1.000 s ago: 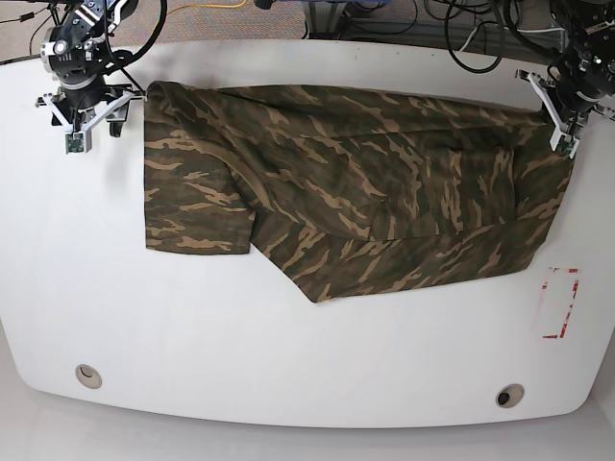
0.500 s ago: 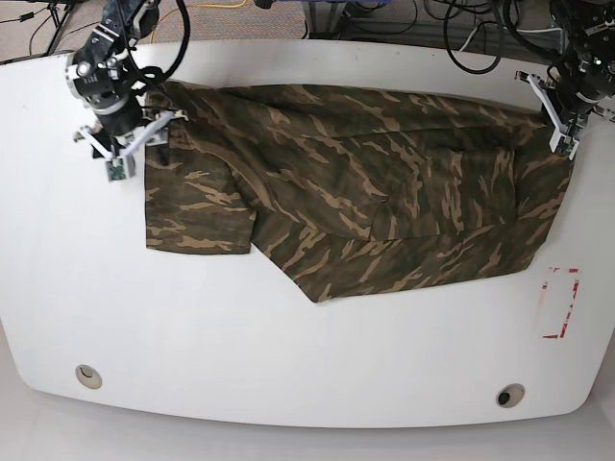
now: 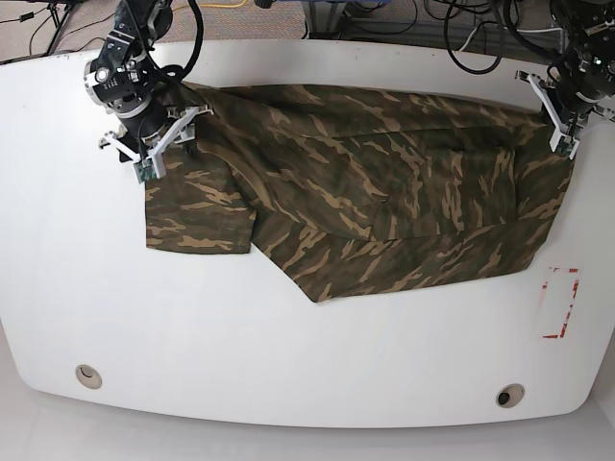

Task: Layout the t-shirt on the table in an organized manner, then fold the t-shirt properly
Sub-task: 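Regrasp the shirt edge with the right gripper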

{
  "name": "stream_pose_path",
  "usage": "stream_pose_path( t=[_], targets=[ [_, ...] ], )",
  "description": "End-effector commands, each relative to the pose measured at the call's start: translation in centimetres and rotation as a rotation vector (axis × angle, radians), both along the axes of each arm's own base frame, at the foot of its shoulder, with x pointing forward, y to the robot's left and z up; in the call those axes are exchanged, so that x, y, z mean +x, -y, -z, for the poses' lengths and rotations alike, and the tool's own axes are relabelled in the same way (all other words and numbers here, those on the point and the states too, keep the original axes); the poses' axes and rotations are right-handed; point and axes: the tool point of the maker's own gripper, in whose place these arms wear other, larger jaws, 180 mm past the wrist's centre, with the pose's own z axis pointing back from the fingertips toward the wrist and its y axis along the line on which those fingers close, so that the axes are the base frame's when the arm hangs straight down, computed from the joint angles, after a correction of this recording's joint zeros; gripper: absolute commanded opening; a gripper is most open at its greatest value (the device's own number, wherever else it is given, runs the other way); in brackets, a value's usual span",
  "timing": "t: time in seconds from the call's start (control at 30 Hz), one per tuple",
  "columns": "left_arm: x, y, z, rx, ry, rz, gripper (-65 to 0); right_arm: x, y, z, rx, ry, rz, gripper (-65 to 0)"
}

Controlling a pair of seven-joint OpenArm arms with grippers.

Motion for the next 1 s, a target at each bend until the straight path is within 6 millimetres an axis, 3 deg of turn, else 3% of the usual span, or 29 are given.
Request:
stream_pose_path(
  t=[0.0,0.17,0.43,0.97],
  targets=[
    [0.5,-0.4,-0.9,0.019,0.026,0.004,-65.0,-0.7,-0.1,-0.2,-0.001,-0.004,-0.009,-32.3],
    [0.6,-0.4,-0.9,0.019,0.028,0.004,-65.0,-2.2,-0.2,0.8,0.001,-0.050,-0.009,-32.3],
    [0.6,-0.4,-0.9,0.019,0.027,0.005,-65.0,-3.0,-0.1,2.7,0.031,-0.104,0.003,-32.3],
    [1.2,-0.4,-1.1,0.018,0.043,0.005,-65.0,-2.6,-0.4,3.7,0.055,-0.122,0.007,-33.1]
  ],
)
